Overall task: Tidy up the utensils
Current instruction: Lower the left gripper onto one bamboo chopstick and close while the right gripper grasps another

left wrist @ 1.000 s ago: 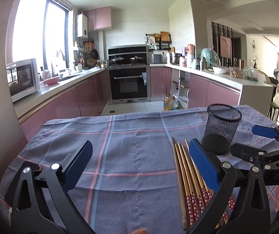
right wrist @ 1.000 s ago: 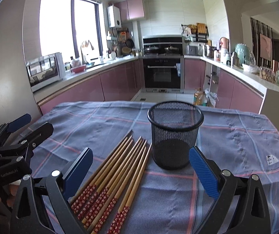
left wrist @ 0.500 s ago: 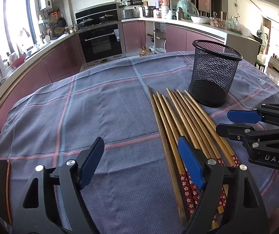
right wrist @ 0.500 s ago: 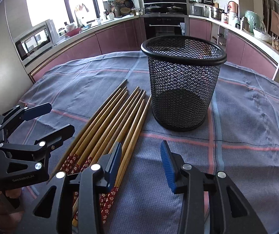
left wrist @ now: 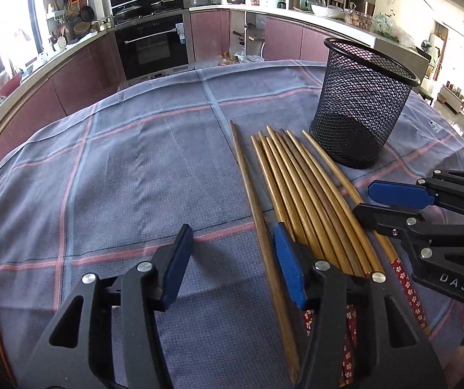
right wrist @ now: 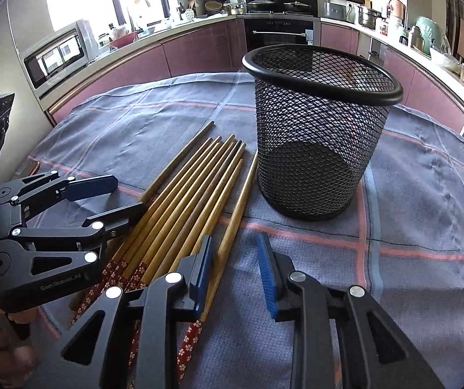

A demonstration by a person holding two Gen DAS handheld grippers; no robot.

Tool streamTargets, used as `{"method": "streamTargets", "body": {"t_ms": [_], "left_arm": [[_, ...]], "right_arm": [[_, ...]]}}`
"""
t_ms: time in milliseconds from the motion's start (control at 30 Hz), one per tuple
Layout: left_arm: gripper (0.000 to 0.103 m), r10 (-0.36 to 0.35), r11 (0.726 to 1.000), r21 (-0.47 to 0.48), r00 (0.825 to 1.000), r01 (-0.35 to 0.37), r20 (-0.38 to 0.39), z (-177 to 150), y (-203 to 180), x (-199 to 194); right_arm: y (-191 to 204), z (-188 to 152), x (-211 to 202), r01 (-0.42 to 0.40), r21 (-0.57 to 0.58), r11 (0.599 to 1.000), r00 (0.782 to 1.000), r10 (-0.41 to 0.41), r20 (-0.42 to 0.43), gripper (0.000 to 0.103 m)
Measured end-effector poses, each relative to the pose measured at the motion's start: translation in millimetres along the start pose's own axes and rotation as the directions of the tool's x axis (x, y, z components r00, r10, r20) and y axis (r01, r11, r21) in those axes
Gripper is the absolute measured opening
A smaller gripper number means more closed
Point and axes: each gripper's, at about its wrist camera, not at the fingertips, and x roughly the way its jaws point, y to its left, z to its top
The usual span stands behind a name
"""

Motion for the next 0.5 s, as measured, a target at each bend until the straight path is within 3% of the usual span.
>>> {"method": "streamTargets", "body": {"t_ms": [67,133,233,500], "left_arm": [[0.04,-0.012,1.0,-0.004,1.0,0.012,-0.003,5.3,-0.8,4.1],[0.034,-0.02,1.0,-0.014,1.0,0.02,-0.002,8.5,-0.8,6.1],[0.01,-0.061,0.997,-0.041,0.998,0.061,0.0,11.0,-1.0,6.1],[0.008,-0.104,0.987,-0.112,0.991,0.112,0.08,8.9,5.9,-28.6]], "right_arm": [[-3.3,1.6,1.2,-0.018,0.01,1.0,1.0,0.018,0.0,0.021],[-8.2,2.0,2.6,-0.064,0.044,0.997,0.998,0.064,-0.005,0.009],[-17.8,0.1,0.6,-0.117,0.092,0.989,0.993,0.117,0.007,0.007],[-19.6,-1.4,-35.1,-0.202,0.063,0.977,0.975,0.194,0.108,0.006]]}}
